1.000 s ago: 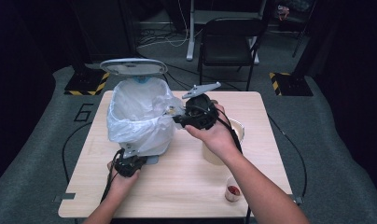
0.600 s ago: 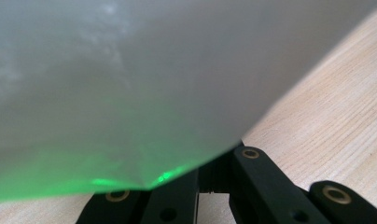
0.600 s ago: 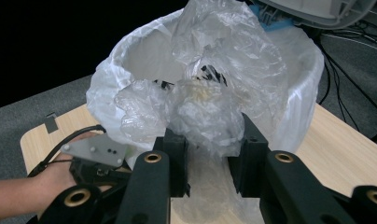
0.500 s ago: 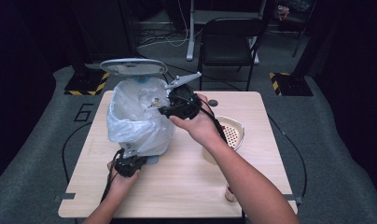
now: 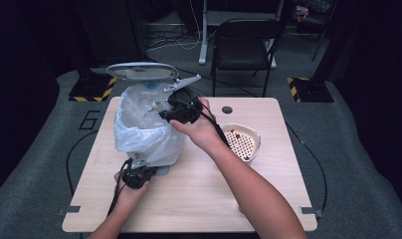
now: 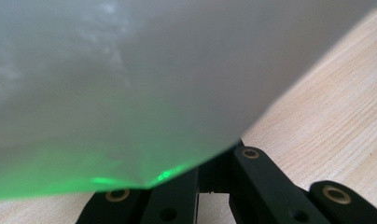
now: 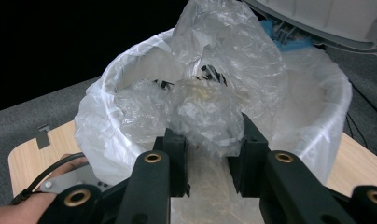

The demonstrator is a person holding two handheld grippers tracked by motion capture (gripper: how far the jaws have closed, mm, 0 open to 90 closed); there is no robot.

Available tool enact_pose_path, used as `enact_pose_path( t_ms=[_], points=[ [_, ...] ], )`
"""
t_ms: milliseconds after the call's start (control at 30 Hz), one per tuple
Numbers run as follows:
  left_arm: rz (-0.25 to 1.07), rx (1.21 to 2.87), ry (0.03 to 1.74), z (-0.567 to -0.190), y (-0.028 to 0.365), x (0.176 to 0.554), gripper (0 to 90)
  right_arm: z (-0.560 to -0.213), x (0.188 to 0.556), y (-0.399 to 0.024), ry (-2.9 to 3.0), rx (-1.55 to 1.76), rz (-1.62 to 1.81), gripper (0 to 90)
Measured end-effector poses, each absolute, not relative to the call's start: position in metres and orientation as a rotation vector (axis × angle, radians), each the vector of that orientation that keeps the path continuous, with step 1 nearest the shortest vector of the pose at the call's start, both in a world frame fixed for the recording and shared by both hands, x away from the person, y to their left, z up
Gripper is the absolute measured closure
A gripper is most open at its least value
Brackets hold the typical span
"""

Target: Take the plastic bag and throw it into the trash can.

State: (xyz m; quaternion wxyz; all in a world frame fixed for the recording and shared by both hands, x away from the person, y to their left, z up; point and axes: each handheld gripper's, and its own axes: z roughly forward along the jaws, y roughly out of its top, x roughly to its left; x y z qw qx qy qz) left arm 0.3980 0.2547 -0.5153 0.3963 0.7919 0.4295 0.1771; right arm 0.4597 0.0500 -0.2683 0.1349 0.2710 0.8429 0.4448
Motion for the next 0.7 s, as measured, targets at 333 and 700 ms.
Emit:
enact_pose_path(
  t_ms=[333, 700],
  points=[
    [0.459, 2.016, 1.086, -0.515, 0.255, 0.398, 90.0, -0.277, 0.466, 0.062, 2.437, 0.782, 1.275, 70.4],
    [0.459, 2.012, 1.089, -0.515, 0.255, 0.398, 90.0, -0.286, 0.465, 0.065, 2.423, 0.813, 1.305, 44.2]
  ],
)
